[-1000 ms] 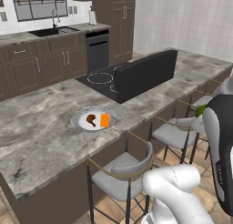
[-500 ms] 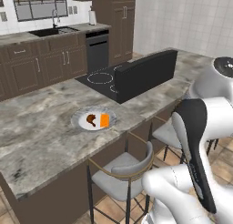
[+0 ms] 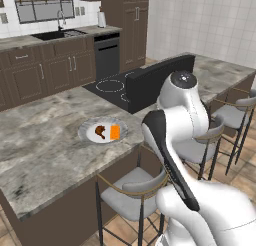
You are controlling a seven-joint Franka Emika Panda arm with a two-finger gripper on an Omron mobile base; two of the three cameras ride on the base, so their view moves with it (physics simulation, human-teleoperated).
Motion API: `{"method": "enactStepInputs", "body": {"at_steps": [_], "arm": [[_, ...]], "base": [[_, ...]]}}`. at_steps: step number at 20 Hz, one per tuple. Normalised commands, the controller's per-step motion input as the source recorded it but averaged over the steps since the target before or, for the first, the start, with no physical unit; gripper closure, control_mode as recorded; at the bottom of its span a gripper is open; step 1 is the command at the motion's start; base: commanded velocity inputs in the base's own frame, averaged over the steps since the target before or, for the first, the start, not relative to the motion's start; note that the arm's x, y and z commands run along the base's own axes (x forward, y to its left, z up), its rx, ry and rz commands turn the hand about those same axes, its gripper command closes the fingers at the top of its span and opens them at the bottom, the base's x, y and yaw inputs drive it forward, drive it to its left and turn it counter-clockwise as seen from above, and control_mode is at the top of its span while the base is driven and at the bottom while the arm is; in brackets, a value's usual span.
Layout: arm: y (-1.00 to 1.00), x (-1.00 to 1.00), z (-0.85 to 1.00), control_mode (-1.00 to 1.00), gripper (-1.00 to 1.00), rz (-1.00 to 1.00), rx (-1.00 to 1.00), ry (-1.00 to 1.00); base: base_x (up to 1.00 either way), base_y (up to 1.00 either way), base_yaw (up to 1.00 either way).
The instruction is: Take the cheese, chicken drumstick, and lime from the fridge and place them on the plate on the dining counter to create an appetizer plate.
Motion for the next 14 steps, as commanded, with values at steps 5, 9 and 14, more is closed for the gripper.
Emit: {"method": "enactStepInputs", "body": {"at_steps": [5,9,14], "arm": [[0.89,1.0,-0.7,-1.0,1.0,0.0,0.03,0.07],[0.88,1.0,-0.57,-1.0,1.0,0.0,0.01,0.1],[0.74,1.0,-0.41,-1.0,1.0,0.0,0.01,0.07]], "base": [[0.0,0.0,0.0],[0.0,0.0,0.0],[0.0,0.0,0.0]]}}
